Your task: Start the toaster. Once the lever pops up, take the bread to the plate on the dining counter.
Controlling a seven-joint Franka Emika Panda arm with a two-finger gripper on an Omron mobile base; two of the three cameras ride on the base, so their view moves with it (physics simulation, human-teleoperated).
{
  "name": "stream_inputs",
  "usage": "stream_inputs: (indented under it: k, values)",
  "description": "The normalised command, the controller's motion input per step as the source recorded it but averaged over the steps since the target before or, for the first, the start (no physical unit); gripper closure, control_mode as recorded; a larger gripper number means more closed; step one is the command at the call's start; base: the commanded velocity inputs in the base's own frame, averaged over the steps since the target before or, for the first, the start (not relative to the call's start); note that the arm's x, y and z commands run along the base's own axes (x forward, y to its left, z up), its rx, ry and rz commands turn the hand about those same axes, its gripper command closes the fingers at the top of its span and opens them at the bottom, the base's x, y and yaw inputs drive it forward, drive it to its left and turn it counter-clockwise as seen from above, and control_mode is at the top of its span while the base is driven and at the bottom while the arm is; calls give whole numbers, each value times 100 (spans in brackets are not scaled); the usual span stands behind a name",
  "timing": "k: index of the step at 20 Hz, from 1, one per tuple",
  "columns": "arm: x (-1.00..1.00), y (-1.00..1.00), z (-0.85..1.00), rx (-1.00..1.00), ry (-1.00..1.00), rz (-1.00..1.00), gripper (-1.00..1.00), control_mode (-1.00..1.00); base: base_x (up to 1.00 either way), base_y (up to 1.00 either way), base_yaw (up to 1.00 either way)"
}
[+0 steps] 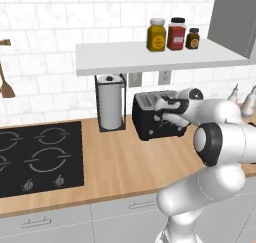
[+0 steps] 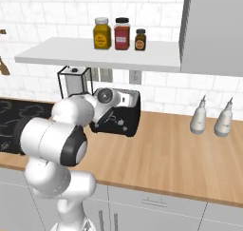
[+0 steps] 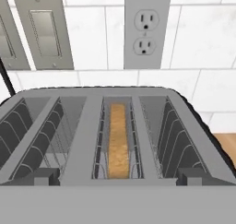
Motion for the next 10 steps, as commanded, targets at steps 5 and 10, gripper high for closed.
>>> stream_inputs:
  k: [5, 10]
  values:
    - [9, -4, 0, 0, 0, 0, -100, -100, 0, 0, 0]
    - [0, 0, 0, 0, 0, 0, -100, -100, 0, 0, 0]
